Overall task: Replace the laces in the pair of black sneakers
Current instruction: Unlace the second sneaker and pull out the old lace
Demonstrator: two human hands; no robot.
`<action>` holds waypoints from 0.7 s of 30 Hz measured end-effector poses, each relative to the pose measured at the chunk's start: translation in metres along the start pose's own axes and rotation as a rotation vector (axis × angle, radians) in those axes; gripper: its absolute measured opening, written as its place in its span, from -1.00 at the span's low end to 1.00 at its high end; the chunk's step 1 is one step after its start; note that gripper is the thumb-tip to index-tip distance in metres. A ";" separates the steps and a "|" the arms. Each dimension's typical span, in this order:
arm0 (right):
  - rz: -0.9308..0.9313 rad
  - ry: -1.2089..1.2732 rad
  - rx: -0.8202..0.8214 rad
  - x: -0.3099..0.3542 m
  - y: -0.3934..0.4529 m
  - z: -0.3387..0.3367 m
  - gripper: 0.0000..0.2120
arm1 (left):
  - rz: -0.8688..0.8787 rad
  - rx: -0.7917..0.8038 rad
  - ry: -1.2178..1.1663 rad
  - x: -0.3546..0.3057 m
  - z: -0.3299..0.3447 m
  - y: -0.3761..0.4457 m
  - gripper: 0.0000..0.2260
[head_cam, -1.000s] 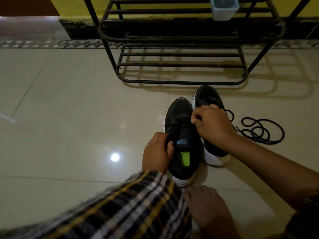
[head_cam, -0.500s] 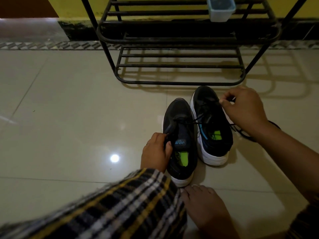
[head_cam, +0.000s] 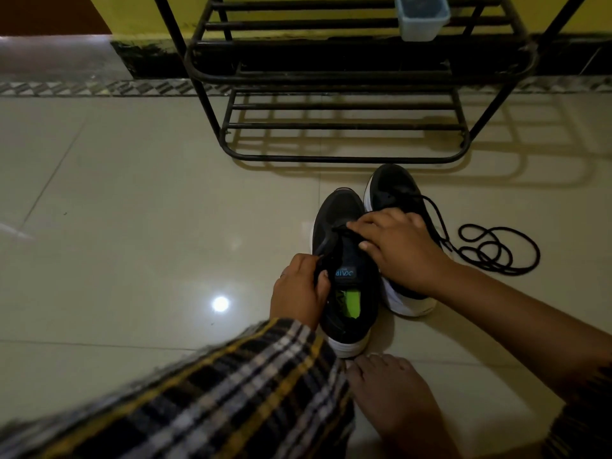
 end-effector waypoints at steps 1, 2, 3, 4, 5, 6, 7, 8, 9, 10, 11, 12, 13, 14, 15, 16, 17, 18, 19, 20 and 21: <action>0.003 0.019 0.041 0.001 0.002 0.002 -0.57 | 0.010 0.000 0.011 -0.001 0.000 0.000 -0.52; 0.015 0.037 0.078 0.002 0.004 0.003 -0.55 | 0.016 0.002 0.019 -0.001 0.001 0.000 -0.51; 0.027 0.047 0.115 0.003 0.006 0.002 -0.52 | 0.021 0.004 0.026 -0.002 0.001 0.001 -0.52; 0.034 0.042 0.143 0.003 0.008 0.001 -0.50 | 0.022 0.006 0.033 -0.002 0.001 0.001 -0.54; 0.037 0.022 0.167 0.004 0.010 0.000 -0.48 | 0.023 0.007 0.040 -0.002 0.001 0.002 -0.56; 0.036 -0.007 0.183 0.006 0.012 -0.001 -0.49 | 0.020 0.008 0.044 -0.002 0.001 0.001 -0.59; 0.035 -0.029 0.196 0.009 0.013 -0.002 -0.50 | 0.015 0.007 0.045 -0.001 0.002 0.001 -0.62; 0.034 -0.035 0.204 0.011 0.014 -0.002 -0.52 | 0.010 0.003 0.042 0.000 0.001 0.000 -0.64; 0.030 -0.032 0.208 0.014 0.013 -0.001 -0.54 | 0.006 -0.002 0.034 0.000 0.001 -0.001 -0.66; 0.023 -0.026 0.204 0.016 0.011 -0.001 -0.55 | 0.002 -0.008 0.021 0.001 0.001 -0.001 -0.67; 0.014 -0.021 0.191 0.018 0.009 -0.002 -0.55 | -0.001 -0.013 0.008 0.001 0.001 -0.002 -0.67; 0.005 -0.012 0.176 0.020 0.008 -0.002 -0.55 | -0.004 -0.018 -0.002 0.001 0.001 -0.002 -0.67; 0.004 0.007 0.168 0.021 0.006 -0.004 -0.56 | -0.005 -0.022 -0.006 0.001 0.002 -0.002 -0.68; 0.015 0.045 0.171 0.021 0.004 -0.005 -0.56 | -0.005 -0.024 -0.007 0.001 0.002 -0.001 -0.70; 0.035 0.102 0.179 0.021 0.003 -0.005 -0.58 | -0.005 -0.025 -0.006 0.001 0.003 -0.001 -0.74; 0.055 0.168 0.180 0.022 0.002 -0.007 -0.61 | -0.004 -0.026 -0.006 0.001 0.004 0.000 -0.78; 0.069 0.231 0.174 0.023 0.001 -0.008 -0.66 | -0.002 -0.027 -0.006 0.002 0.004 0.000 -0.82; 0.076 0.281 0.165 0.025 0.000 -0.010 -0.70 | -0.003 -0.027 -0.007 0.002 0.004 0.000 -0.83; 0.078 0.320 0.154 0.026 -0.001 -0.011 -0.74 | -0.006 -0.028 -0.009 0.002 0.003 -0.001 -0.84; 0.080 0.352 0.139 0.026 -0.002 -0.014 -0.77 | -0.008 -0.028 -0.013 0.003 0.003 -0.001 -0.83; 0.086 0.387 0.124 0.025 -0.002 -0.016 -0.80 | -0.009 -0.028 -0.016 0.003 0.002 -0.001 -0.79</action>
Point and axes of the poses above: each hand's wrist, its own y-axis towards the middle knuckle, its own z-axis out of the palm, x = y × z, the point moved 5 cm from there along y, towards the middle knuckle, and after that the axes turned 1 degree about y, right-handed, at the moved point
